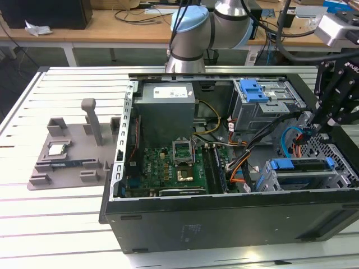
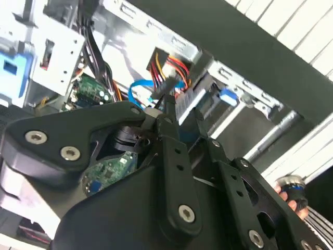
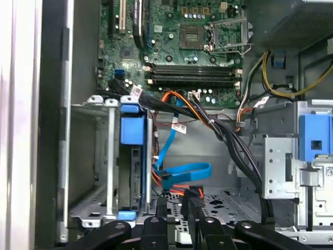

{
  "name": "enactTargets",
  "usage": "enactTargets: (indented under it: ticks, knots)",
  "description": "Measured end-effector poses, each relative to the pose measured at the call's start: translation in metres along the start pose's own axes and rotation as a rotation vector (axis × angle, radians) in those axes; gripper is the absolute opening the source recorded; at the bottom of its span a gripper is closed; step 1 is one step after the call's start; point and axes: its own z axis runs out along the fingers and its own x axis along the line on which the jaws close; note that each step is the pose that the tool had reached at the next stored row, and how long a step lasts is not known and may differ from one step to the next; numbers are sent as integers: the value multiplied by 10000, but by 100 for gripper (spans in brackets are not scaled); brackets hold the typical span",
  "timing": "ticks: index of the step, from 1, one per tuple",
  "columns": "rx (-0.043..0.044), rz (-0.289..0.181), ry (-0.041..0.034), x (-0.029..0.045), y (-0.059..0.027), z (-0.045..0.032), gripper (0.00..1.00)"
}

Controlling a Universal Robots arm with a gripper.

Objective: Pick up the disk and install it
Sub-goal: 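Insert the first disk wire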

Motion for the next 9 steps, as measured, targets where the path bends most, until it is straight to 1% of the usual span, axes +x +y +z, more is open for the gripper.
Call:
enactTargets:
  ticks: [1,5,7,9]
  knots:
    - [-9,1,2,-30,-14,32,30]
    - [-18,1,4,-139,-24,137,30]
    - [-19,2,14,-168,-27,173,30]
    - [-20,4,40,-174,-30,212,30]
